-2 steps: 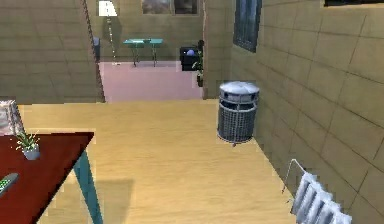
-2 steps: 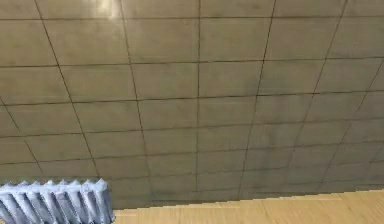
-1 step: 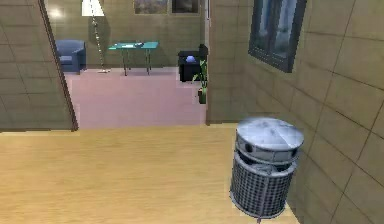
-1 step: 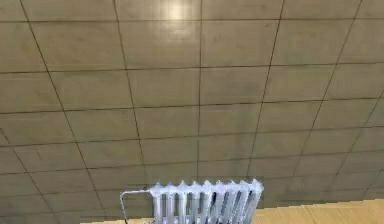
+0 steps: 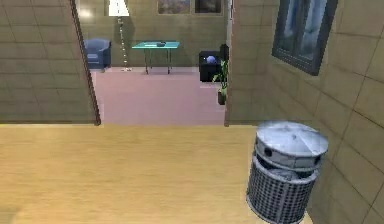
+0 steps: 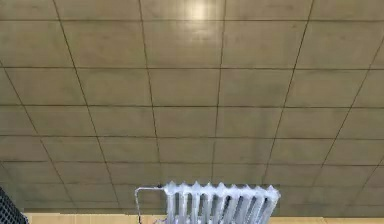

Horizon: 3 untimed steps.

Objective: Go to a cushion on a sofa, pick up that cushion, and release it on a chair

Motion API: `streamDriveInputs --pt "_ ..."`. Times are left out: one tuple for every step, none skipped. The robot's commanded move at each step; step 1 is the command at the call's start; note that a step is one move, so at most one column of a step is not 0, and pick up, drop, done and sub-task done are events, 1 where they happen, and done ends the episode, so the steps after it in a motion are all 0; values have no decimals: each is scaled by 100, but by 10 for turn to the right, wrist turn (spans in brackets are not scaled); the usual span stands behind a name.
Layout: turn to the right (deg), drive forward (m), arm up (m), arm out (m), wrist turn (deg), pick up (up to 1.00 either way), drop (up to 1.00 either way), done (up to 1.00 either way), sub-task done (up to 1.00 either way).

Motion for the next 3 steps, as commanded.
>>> streamDriveInputs --pt "0 60 0 0 0 0 0 0 0" --pt "-30 0 0 0 0 0 0 0 0" --pt "0 100 0 0 0 0 0 0 0"
